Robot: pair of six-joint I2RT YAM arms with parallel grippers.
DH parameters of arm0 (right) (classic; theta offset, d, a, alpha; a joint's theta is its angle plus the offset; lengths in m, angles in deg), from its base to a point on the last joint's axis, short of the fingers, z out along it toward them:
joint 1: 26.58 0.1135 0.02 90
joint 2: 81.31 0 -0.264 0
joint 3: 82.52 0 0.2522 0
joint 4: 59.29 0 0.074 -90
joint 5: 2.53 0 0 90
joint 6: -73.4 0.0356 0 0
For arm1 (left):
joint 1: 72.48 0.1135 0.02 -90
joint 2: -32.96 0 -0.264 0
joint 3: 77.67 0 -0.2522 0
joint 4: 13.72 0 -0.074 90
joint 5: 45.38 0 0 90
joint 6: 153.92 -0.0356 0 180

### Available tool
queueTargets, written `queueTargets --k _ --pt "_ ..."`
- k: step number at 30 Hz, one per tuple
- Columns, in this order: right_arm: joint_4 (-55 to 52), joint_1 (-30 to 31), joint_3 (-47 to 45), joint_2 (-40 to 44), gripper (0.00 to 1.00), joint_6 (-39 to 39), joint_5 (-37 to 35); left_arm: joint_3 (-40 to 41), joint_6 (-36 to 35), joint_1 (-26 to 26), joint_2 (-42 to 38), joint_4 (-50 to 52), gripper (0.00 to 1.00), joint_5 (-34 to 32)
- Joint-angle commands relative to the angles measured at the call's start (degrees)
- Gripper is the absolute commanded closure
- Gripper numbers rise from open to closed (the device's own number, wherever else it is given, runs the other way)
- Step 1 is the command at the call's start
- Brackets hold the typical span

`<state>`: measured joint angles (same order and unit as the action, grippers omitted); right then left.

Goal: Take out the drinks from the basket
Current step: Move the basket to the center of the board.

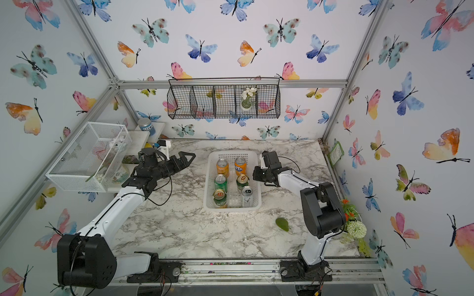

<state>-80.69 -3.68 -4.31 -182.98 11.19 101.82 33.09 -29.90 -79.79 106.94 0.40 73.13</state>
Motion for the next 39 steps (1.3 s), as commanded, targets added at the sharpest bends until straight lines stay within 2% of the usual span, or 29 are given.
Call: queueTargets --k 1,8,15,16,19,21,24,28,33,39 --pt "-8.6 1.4 -3.1 0.0 0.98 -5.9 4.7 0.1 -1.2 -0.1 -1.3 0.6 0.01 2.0" --pt "-7.4 1.7 -8.5 3.6 0.98 -5.2 5.0 0.1 -1.4 -0.3 -1.7 1.1 0.01 2.8" --pt "-5.6 2.2 -8.5 2.6 0.97 -4.3 4.4 0.3 -1.5 -0.9 -1.3 1.3 0.01 2.7" --pt "-5.5 2.3 -8.3 2.5 0.94 -4.3 4.5 0.3 -1.5 -0.9 -1.3 1.3 0.01 2.7" --pt "-5.1 2.5 -7.8 3.1 0.69 -3.9 3.0 0.3 -1.2 -1.0 -1.5 1.3 0.01 2.6" --pt "-5.5 2.5 -7.2 4.2 0.55 -3.8 0.7 0.1 -1.1 -0.9 -1.8 1.3 0.01 2.3" --pt "-6.1 2.4 -6.0 5.7 0.43 -3.6 -2.1 -0.3 -0.8 -1.0 -2.1 1.3 0.01 2.4" --pt "-7.2 2.4 -3.7 7.8 0.35 -3.1 -6.4 -1.1 1.0 -1.0 -1.8 1.2 0.01 2.8" --pt "-6.0 2.4 -3.1 12.0 0.32 -2.7 -12.1 -2.1 2.8 -1.0 -1.1 0.1 0.01 5.6" --pt "-0.9 2.4 -4.9 18.3 0.3 -4.4 -13.0 -3.1 0.7 -1.2 -4.8 0.4 0.01 3.0"
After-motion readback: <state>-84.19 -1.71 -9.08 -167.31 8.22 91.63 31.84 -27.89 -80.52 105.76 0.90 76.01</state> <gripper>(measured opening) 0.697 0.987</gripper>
